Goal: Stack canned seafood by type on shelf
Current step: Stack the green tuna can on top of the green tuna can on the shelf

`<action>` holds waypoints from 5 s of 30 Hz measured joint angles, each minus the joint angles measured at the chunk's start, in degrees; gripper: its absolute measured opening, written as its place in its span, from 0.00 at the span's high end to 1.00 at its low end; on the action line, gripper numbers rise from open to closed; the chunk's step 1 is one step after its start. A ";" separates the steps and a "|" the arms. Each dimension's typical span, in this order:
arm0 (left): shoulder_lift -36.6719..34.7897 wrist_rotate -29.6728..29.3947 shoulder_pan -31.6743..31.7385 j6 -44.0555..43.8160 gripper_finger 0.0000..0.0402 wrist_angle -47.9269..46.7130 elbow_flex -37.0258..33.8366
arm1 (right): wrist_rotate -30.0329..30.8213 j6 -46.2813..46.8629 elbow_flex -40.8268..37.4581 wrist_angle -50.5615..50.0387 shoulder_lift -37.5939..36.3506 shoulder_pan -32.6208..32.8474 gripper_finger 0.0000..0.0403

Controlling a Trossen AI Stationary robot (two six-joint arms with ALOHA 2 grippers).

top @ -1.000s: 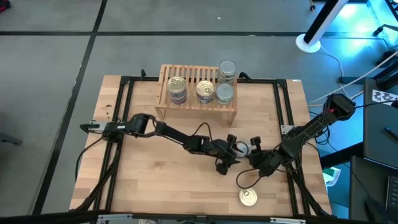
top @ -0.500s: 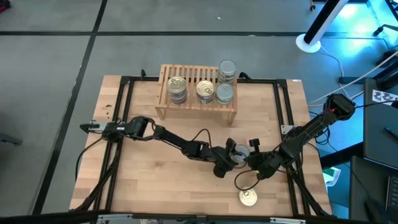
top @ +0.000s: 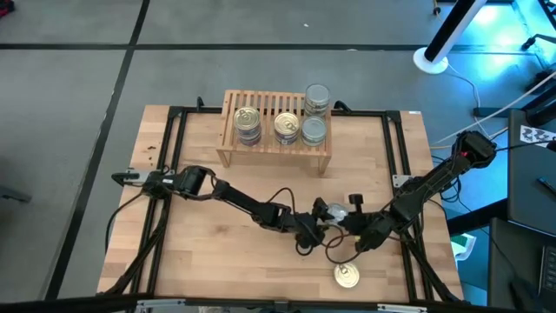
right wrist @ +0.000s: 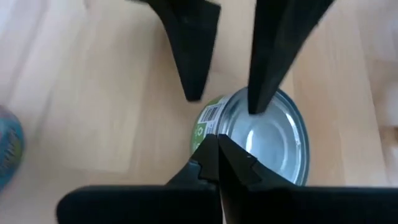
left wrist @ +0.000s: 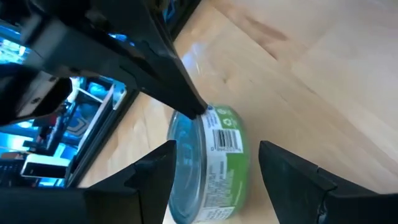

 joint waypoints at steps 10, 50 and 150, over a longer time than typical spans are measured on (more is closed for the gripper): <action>0.00 -1.46 -0.04 0.21 0.44 -1.37 0.00 | 1.88 0.96 0.04 4.31 -0.05 0.00 1.00; -0.70 -4.98 -1.20 -6.10 0.67 -1.21 0.00 | -4.47 0.42 4.81 0.51 -0.41 -2.64 0.68; -21.77 -27.67 13.90 21.04 0.62 -7.69 0.00 | -11.15 -58.80 41.79 -25.70 -0.70 -46.90 0.66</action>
